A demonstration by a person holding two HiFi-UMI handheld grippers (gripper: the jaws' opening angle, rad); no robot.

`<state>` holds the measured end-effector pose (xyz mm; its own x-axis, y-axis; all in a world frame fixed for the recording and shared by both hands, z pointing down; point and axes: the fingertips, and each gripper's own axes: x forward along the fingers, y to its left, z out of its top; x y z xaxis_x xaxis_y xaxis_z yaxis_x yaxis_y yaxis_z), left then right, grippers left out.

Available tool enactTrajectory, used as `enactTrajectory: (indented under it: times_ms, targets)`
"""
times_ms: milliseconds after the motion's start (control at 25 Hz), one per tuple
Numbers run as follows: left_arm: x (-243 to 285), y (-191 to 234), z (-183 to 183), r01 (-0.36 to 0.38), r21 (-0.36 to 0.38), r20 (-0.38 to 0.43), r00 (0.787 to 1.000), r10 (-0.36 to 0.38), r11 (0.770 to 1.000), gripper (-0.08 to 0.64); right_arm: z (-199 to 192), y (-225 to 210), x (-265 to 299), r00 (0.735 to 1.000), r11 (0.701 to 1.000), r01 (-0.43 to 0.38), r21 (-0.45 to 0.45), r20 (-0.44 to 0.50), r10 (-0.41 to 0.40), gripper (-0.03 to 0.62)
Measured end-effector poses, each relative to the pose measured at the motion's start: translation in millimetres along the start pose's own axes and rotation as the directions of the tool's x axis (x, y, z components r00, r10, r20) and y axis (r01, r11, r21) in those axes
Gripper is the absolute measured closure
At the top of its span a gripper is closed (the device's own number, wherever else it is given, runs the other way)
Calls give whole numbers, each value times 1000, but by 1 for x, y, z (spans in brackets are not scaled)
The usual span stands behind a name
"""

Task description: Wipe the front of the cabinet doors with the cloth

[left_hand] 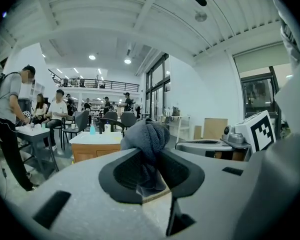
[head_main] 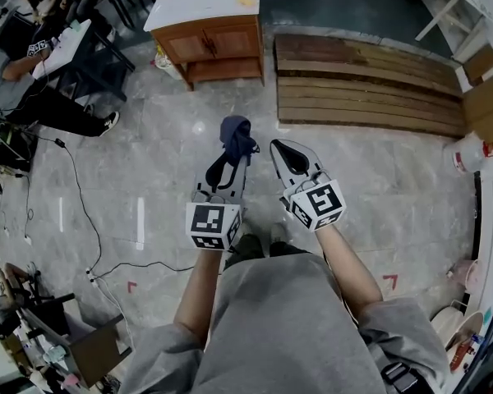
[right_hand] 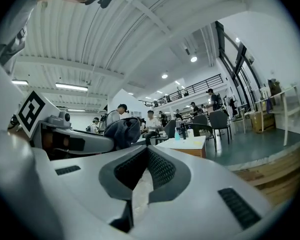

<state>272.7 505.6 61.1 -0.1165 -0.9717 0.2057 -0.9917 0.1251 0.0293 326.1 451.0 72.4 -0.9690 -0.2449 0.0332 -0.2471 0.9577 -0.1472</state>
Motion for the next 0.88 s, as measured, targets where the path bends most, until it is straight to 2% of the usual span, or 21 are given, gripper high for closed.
enactTrajectory:
  times_ms: [320, 880]
  targets:
    - [35, 36, -4, -14, -41, 3, 1000, 14, 999, 465, -7, -26, 38, 1000, 1000, 16, 5, -5, -15, 581]
    - [103, 136, 4, 62, -64, -9, 998, -63, 996, 465, 3, -50, 152, 996, 997, 81, -8, -24, -81, 581]
